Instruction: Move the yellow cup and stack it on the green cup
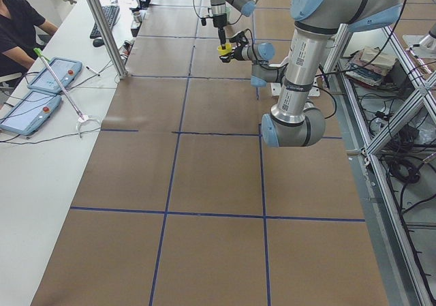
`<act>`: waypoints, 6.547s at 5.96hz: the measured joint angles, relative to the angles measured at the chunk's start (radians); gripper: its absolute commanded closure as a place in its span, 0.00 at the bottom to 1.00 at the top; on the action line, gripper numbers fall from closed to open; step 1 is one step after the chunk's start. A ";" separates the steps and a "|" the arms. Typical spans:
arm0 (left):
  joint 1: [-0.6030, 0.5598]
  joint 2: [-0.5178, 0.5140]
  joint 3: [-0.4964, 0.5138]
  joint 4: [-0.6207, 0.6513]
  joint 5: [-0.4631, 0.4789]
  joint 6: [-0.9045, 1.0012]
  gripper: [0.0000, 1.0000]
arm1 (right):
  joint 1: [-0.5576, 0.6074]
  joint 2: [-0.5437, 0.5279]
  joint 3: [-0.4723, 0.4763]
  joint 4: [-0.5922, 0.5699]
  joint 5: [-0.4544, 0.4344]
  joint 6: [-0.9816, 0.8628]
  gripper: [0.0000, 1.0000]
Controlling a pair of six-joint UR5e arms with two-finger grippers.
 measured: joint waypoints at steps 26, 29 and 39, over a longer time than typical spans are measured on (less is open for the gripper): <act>0.011 -0.031 0.000 0.003 0.008 -0.008 0.00 | 0.610 -0.844 0.239 0.006 0.032 -0.545 0.57; 0.011 -0.031 0.000 0.003 0.008 -0.008 0.00 | 0.610 -0.849 0.227 0.007 0.045 -0.559 0.00; -0.622 0.113 -0.012 0.591 -1.120 -0.247 0.01 | 0.722 -0.713 0.216 0.007 0.040 -0.620 0.00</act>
